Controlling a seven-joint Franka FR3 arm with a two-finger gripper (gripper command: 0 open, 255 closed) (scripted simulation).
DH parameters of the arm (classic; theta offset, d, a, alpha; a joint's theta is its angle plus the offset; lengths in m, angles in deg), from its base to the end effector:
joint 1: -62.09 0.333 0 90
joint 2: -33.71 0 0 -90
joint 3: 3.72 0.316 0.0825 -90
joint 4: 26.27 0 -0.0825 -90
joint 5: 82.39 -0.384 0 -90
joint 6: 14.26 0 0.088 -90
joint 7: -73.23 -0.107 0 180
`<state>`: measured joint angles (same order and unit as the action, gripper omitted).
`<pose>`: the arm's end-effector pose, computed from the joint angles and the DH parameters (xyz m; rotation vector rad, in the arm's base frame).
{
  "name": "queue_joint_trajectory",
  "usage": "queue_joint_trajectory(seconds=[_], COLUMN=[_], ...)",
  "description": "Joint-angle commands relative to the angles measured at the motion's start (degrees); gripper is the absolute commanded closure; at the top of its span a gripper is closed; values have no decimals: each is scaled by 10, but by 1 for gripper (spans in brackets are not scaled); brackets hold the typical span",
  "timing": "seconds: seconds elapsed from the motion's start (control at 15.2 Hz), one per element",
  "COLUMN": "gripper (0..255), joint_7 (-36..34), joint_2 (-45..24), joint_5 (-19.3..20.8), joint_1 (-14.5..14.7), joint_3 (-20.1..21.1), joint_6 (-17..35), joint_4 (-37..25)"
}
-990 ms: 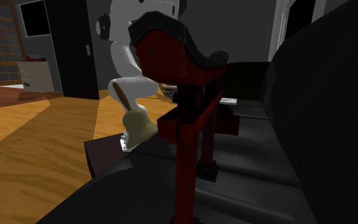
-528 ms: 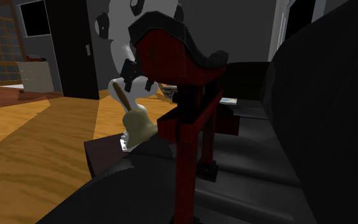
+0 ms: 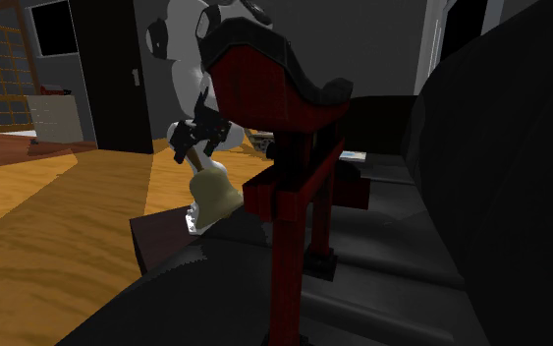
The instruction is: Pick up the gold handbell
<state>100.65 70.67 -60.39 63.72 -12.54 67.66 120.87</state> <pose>0.2888 -0.0827 0.4460 2.8118 0.6435 -0.8191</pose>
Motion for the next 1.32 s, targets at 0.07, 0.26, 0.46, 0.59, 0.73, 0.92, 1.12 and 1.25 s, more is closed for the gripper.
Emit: queue_joint_trajectory(seconds=[0.07, 0.26, 0.46, 0.59, 0.73, 0.92, 1.12, 1.25], gripper=[0, 0, 255, 255, 255, 255, 255, 255], joint_7=[-4, -7, -7, -7, -7, -7, -1, 4], joint_2=[-4, -8, -8, -8, -8, -8, -1, 2], joint_5=[5, 6, 6, 6, 6, 6, 4, 2], joint_1=[-1, -1, -2, -2, -2, -1, -1, -1], joint_3=[-5, -7, -8, -8, -8, -7, -4, -1], joint_6=[23, 36, 36, 36, 36, 36, 12, -4], joint_4=[20, 30, 30, 30, 30, 30, 12, -1])
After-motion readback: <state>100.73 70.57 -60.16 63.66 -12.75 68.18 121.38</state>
